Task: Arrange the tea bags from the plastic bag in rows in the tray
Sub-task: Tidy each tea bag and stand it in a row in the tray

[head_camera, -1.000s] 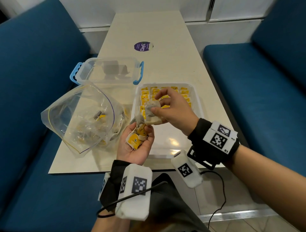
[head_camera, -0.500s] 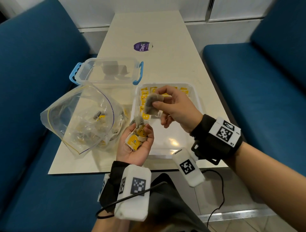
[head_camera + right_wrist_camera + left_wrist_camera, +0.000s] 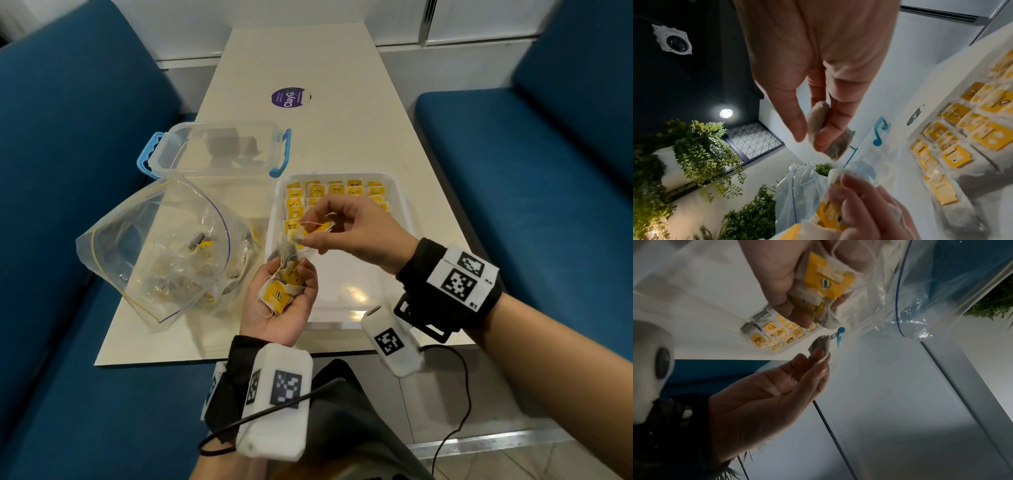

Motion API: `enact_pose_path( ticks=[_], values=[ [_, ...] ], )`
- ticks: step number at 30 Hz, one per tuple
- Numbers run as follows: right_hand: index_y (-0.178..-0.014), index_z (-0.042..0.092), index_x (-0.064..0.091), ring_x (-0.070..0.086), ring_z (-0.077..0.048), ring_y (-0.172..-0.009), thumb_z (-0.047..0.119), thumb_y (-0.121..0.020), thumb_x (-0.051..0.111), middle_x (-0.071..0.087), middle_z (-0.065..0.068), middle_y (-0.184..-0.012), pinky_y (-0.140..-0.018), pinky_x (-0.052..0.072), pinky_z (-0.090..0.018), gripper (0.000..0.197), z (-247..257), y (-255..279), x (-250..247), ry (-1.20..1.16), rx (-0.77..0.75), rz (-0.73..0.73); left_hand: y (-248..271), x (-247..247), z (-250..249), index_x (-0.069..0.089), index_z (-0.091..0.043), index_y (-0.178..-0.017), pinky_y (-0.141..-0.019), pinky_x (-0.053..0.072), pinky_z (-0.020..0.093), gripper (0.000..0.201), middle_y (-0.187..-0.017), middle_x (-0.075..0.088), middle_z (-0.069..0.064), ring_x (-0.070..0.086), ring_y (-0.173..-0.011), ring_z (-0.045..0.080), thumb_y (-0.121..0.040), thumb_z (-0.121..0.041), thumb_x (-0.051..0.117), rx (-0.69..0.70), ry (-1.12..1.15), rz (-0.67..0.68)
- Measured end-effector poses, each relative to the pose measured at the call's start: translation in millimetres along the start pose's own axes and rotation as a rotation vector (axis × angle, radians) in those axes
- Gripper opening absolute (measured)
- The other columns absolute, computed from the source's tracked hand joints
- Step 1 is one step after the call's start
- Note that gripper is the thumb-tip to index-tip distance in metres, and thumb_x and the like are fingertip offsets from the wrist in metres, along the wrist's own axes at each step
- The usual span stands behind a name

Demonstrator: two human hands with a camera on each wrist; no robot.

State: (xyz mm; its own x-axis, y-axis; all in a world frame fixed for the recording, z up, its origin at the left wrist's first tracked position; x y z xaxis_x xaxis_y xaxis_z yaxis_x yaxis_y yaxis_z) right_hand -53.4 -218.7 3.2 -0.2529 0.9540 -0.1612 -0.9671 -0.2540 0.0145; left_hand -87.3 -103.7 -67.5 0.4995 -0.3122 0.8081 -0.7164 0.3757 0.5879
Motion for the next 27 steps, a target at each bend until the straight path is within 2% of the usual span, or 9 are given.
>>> enact_pose_path(
  ticks=[3,6,9,12,15,17,23,25,27],
  values=[
    [-0.079,0.012,0.059,0.059,-0.012,-0.068,0.007,-0.082,0.067,0.061,-0.001,-0.079,-0.064,0.051,-0.021,0.009,-1,-1,-4,0.056,0.046,-0.023,0,-1,0,0.066,0.012,-0.068,-0.052,0.054,0.024,0.037,-0.074,0.060,0.018,0.053,-0.075,0.019,-0.086,-0.018,0.053,-0.014,-0.008,0.001],
    [-0.082,0.011,0.059,0.055,0.002,-0.060,0.013,-0.083,0.067,0.059,0.004,-0.077,-0.061,0.046,-0.015,0.008,1,-5,-11,0.223,0.043,-0.079,1,-1,0,0.063,0.008,-0.079,-0.053,0.054,0.024,0.026,-0.074,0.059,0.018,0.054,-0.073,0.020,-0.083,-0.016,0.055,-0.009,0.005,-0.003],
    [-0.109,0.007,0.050,0.051,-0.007,-0.082,0.010,-0.078,0.070,0.052,-0.002,-0.104,-0.066,0.044,-0.018,0.037,2,-14,-19,0.499,0.061,-0.075,1,-2,0,0.058,0.004,-0.092,-0.054,0.054,0.025,0.024,-0.076,0.059,0.017,0.058,-0.063,0.022,-0.077,-0.015,0.057,0.003,0.017,-0.001],
    [-0.100,0.008,0.044,0.058,-0.020,-0.073,0.010,-0.072,0.075,0.054,-0.011,-0.101,-0.067,0.051,-0.034,0.042,5,-17,-26,0.550,0.138,-0.104,0,-4,0,0.057,0.005,-0.094,-0.054,0.054,0.025,0.027,-0.076,0.059,0.017,0.060,-0.056,0.023,-0.074,-0.014,0.057,0.001,0.024,0.004],
    [-0.086,0.008,0.051,0.056,-0.007,-0.047,0.005,-0.072,0.075,0.058,-0.008,-0.087,-0.048,0.048,-0.024,0.028,7,-18,-29,0.560,0.109,-0.119,1,-3,-1,0.057,0.005,-0.094,-0.054,0.054,0.024,0.028,-0.077,0.058,0.016,0.060,-0.056,0.023,-0.074,-0.015,0.057,0.006,0.024,0.010],
    [-0.083,0.010,0.057,0.058,-0.004,-0.046,0.004,-0.076,0.072,0.060,-0.003,-0.082,-0.040,0.047,-0.022,0.018,8,-17,-30,0.508,0.073,-0.132,1,-3,0,0.057,0.004,-0.094,-0.054,0.053,0.023,0.028,-0.078,0.057,0.015,0.059,-0.058,0.022,-0.073,-0.014,0.057,0.008,0.017,0.005],
    [-0.093,0.009,0.068,0.057,-0.004,-0.053,0.008,-0.085,0.063,0.064,-0.004,-0.082,-0.044,0.048,-0.020,0.009,2,-18,-31,0.475,0.039,-0.189,2,-2,0,0.057,0.004,-0.090,-0.050,0.053,0.023,0.023,-0.075,0.058,0.017,0.054,-0.071,0.021,-0.073,-0.012,0.055,0.011,0.030,0.007],
    [-0.095,0.011,0.071,0.052,-0.001,-0.057,0.013,-0.084,0.065,0.060,0.000,-0.084,-0.053,0.043,-0.011,0.012,4,-20,-32,0.553,0.023,-0.193,2,-2,1,0.057,0.004,-0.090,-0.050,0.053,0.023,0.023,-0.075,0.058,0.017,0.054,-0.071,0.021,-0.074,-0.013,0.055,0.008,0.039,0.002],
    [-0.095,0.010,0.072,0.050,-0.001,-0.051,0.013,-0.083,0.067,0.059,0.005,-0.076,-0.048,0.037,-0.006,0.014,5,-21,-33,0.543,0.047,-0.135,2,-3,0,0.057,0.004,-0.091,-0.050,0.053,0.023,0.022,-0.077,0.058,0.017,0.055,-0.072,0.021,-0.079,-0.014,0.055,0.007,0.047,-0.006]
  ],
)
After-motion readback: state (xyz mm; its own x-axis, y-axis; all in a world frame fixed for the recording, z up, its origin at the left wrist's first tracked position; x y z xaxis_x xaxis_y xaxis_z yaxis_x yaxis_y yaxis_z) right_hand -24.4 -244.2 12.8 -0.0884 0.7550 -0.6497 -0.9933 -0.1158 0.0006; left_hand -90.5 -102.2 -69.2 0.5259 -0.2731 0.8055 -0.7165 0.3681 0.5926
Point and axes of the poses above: each hand's wrist, its own y-axis away from the middle knuckle, its own x-axis out of the palm, z = x × y, the point moved 4 cm from there along -y, towards the middle knuckle
